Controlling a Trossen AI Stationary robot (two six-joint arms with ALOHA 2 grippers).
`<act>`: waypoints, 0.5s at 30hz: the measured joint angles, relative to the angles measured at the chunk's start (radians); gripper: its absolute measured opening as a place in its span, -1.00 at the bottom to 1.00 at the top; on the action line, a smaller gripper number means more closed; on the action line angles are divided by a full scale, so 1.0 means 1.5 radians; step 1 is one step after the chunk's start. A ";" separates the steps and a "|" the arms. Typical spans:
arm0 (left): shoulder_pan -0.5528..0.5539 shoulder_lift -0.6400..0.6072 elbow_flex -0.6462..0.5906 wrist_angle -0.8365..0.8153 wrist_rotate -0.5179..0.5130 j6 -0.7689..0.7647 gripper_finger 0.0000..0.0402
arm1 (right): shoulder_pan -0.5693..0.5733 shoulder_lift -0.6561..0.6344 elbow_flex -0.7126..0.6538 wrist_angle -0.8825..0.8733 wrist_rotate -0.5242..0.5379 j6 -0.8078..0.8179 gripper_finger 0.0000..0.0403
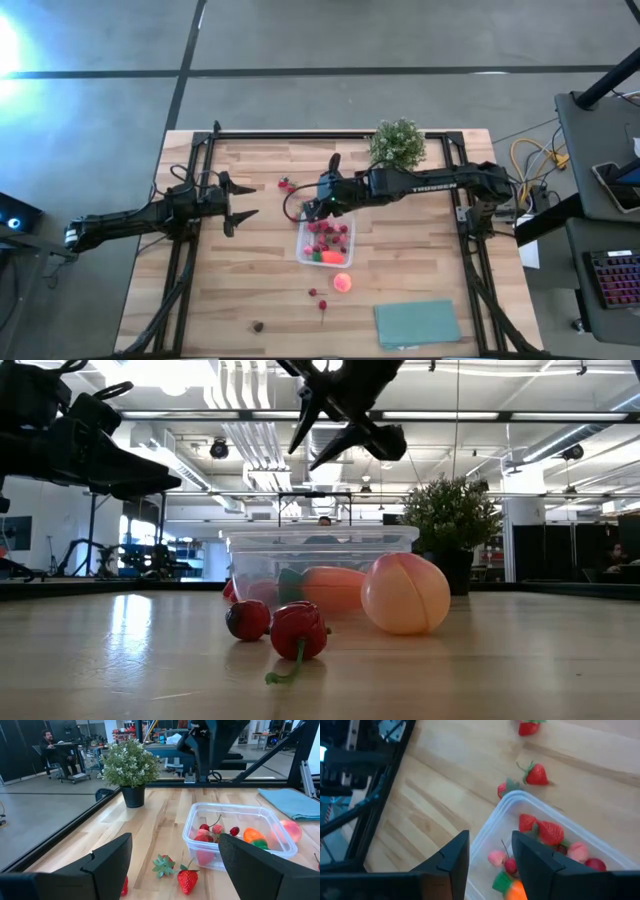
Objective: Pick and placing Produce into tupperware
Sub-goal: Put the peach into the transparent bin
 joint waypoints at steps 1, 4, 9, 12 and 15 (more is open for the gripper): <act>0.000 0.000 0.000 0.000 0.000 0.000 0.41 | 0.000 0.000 0.000 -0.004 -0.001 -0.002 -0.30; 0.000 0.000 0.000 0.000 0.000 0.000 0.41 | 0.001 0.000 0.000 -0.020 -0.013 -0.002 -0.30; 0.000 0.000 0.000 0.000 0.000 0.000 0.41 | 0.010 0.001 -0.001 -0.041 -0.018 0.000 -0.39; 0.000 0.000 0.000 0.000 0.000 0.000 0.41 | 0.027 0.001 -0.001 -0.040 -0.028 0.004 -0.52; 0.000 0.000 0.000 0.000 0.000 0.000 0.41 | 0.051 0.001 -0.001 -0.041 -0.059 0.036 -0.65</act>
